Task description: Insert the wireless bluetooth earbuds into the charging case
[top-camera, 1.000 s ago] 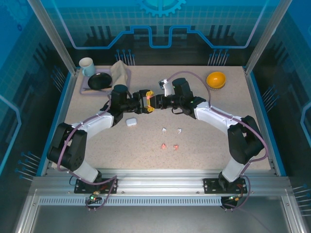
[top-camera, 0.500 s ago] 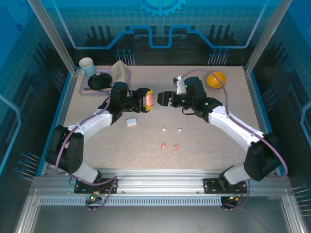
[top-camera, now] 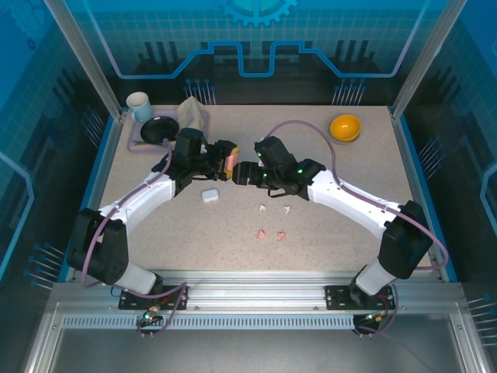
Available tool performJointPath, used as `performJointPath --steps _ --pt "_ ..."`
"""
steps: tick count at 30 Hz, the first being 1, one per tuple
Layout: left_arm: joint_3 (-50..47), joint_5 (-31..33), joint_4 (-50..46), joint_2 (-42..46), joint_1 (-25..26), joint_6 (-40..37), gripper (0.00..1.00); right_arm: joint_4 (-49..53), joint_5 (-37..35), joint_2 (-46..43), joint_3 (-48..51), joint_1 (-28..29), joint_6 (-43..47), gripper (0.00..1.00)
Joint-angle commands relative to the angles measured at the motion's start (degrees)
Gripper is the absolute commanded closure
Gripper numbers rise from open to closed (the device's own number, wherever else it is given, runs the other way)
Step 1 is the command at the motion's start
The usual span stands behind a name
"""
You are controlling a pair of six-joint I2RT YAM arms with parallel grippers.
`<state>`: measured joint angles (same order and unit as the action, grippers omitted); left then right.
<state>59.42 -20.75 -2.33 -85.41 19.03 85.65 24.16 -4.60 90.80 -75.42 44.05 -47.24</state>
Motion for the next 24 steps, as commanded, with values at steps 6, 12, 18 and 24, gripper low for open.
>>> performJointPath --steps 6,12,18,24 --pt "5.6 -2.9 -5.3 -1.0 -0.1 -7.4 0.67 -6.6 5.5 -3.6 5.1 -5.3 3.8 0.19" --pt "12.4 -9.8 -15.2 -7.1 -0.2 -19.3 0.68 -5.3 8.5 -7.6 9.9 -11.3 5.6 0.19" --pt "14.5 -21.1 -17.0 -12.6 -0.2 -26.4 0.65 -10.2 16.9 -8.2 13.9 -12.2 10.7 0.20" --pt "17.2 -29.0 -20.2 -16.4 -0.7 -32.9 0.60 -24.1 31.9 -8.9 22.7 -15.7 13.6 0.22"
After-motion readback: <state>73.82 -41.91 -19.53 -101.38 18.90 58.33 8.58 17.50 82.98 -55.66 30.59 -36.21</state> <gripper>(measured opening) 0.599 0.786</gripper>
